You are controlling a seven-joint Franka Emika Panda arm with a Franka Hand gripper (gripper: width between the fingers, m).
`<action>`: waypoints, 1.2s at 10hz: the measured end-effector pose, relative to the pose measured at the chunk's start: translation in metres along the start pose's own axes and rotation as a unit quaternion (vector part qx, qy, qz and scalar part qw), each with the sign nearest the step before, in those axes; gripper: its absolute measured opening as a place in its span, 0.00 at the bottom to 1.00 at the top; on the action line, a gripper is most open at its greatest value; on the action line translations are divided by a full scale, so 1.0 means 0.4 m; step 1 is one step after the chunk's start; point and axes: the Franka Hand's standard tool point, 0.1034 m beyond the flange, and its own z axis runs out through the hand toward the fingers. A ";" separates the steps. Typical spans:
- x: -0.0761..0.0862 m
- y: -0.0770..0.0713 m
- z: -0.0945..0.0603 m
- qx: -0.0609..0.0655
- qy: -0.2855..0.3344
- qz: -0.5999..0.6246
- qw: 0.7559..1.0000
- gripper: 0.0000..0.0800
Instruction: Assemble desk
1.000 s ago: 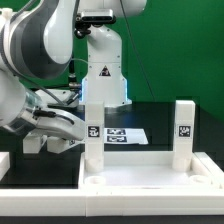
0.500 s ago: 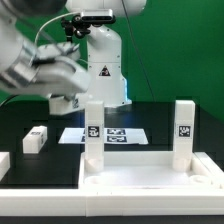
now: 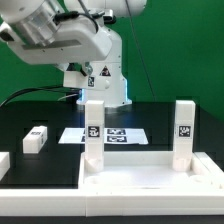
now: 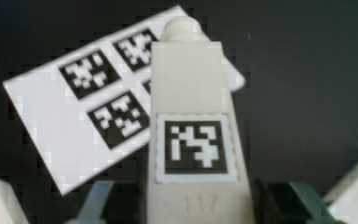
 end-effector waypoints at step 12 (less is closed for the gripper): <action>0.020 -0.480 -0.034 -0.035 0.402 -0.036 0.914 0.36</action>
Offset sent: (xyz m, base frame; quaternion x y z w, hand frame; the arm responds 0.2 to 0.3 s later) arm 0.0684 0.0529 0.0444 -0.0403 0.1168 0.0175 0.9922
